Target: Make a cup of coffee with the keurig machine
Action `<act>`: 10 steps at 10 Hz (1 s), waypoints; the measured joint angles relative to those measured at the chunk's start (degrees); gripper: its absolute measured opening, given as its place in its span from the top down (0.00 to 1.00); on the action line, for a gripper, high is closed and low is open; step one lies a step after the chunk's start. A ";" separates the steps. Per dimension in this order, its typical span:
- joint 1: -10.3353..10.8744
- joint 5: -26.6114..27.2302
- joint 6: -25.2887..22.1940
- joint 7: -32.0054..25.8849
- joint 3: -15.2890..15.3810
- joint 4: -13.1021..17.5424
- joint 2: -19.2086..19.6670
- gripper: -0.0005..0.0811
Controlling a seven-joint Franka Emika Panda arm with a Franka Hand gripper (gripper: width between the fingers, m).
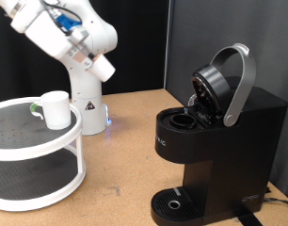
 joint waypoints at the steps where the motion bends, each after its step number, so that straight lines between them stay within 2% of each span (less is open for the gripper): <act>1: 1.32 -0.17 -3.95 0.14 -0.16 2.50 1.96 0.47; 2: 2.13 -0.27 -7.05 0.15 -0.55 5.38 5.30 0.47; 5: 2.46 2.37 -3.45 0.03 -0.14 4.55 4.95 0.47; 10: 8.66 7.10 -1.85 -0.03 1.60 7.42 8.49 0.47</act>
